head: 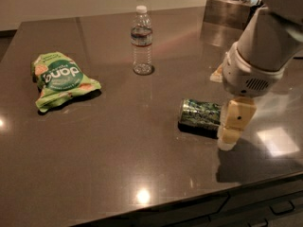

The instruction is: Pick green can

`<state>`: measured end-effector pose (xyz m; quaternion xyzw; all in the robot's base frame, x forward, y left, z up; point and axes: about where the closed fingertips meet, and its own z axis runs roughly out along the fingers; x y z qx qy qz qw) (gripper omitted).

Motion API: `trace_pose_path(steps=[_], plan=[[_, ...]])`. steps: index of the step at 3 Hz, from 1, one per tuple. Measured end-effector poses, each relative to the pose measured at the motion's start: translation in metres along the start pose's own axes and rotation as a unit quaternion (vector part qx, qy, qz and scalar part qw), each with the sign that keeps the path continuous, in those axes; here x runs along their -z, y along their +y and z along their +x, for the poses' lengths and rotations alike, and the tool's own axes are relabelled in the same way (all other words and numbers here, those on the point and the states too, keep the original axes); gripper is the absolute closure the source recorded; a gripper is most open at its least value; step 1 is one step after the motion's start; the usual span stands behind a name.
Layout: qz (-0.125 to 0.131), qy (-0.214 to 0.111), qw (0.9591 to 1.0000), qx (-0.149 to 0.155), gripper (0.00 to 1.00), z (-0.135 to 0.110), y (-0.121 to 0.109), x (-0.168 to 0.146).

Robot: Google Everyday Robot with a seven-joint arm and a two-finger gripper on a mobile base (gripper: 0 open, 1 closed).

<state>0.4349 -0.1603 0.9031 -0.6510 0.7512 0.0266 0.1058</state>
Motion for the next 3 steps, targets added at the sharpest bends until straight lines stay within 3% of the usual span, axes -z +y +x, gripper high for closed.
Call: trace_pose_path(steps=[2, 3], plan=[[-0.021, 0.005, 0.9997, 0.01, 0.0, -0.008, -0.006, -0.045], [-0.029, 0.004, 0.9995, 0.008, 0.14, -0.011, -0.01, -0.053]])
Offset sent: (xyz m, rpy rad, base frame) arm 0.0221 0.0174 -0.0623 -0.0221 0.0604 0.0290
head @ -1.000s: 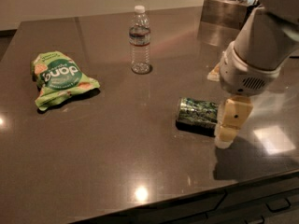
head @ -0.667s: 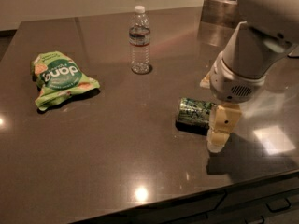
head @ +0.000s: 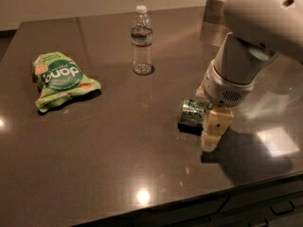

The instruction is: Pick green can

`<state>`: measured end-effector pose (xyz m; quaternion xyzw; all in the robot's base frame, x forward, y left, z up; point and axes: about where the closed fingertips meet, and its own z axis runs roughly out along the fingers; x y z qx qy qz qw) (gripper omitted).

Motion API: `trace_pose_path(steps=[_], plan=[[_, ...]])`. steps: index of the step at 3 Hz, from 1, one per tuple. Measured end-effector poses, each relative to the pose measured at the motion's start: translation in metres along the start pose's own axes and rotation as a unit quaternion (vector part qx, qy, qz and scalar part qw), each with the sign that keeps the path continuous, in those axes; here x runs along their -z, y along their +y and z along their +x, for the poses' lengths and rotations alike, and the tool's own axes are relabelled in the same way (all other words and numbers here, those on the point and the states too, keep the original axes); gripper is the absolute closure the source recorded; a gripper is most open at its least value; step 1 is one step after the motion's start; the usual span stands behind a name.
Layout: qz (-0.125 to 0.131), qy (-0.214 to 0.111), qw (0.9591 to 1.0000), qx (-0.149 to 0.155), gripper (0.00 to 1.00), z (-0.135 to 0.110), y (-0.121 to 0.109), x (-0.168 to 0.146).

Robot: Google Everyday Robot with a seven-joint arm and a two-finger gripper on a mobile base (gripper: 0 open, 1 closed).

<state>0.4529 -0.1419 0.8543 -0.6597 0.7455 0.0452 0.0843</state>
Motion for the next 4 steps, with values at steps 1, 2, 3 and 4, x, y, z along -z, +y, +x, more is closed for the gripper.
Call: trace_pose_path(steps=[1, 2, 3, 4], plan=[[-0.005, -0.001, 1.0, -0.001, 0.38, -0.001, -0.002, -0.004], [-0.004, 0.002, 1.0, 0.0, 0.69, -0.008, -0.007, 0.01], [0.002, -0.007, 0.9999, 0.011, 0.98, -0.026, -0.011, 0.043], [0.005, -0.026, 0.9994, 0.023, 1.0, -0.047, -0.013, 0.076]])
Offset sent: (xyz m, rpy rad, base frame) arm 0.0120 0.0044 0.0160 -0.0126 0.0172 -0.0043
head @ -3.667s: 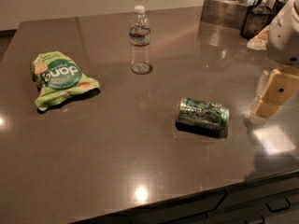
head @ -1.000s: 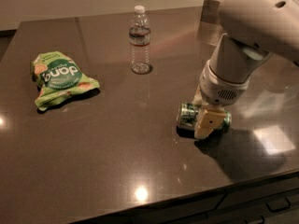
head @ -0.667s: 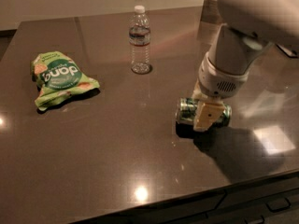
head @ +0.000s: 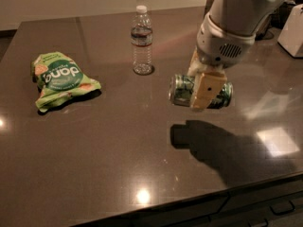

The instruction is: Pick green can

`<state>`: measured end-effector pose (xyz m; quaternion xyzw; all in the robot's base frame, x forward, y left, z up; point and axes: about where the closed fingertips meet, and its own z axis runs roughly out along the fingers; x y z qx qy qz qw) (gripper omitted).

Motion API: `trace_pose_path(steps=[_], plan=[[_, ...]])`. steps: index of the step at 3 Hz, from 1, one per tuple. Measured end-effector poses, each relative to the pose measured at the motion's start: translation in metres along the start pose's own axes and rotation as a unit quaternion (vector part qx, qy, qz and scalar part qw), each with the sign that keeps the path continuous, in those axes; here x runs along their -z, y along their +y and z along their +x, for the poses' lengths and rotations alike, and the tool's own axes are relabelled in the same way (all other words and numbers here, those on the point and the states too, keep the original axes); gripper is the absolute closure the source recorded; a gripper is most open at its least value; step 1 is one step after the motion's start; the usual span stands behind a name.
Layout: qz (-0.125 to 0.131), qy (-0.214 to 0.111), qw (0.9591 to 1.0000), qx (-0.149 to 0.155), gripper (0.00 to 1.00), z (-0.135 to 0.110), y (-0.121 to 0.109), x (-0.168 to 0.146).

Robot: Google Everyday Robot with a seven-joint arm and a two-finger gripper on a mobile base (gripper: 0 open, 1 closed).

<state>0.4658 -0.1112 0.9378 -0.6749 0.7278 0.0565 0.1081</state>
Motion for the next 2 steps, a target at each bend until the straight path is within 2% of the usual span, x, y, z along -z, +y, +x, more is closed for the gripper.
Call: trace_pose_path(steps=[1, 2], plan=[[0.011, -0.021, 0.9995, 0.022, 1.0, -0.0232, 0.0007, 0.0286], [0.024, -0.03, 0.999, 0.026, 1.0, -0.03, -0.0042, 0.0329]])
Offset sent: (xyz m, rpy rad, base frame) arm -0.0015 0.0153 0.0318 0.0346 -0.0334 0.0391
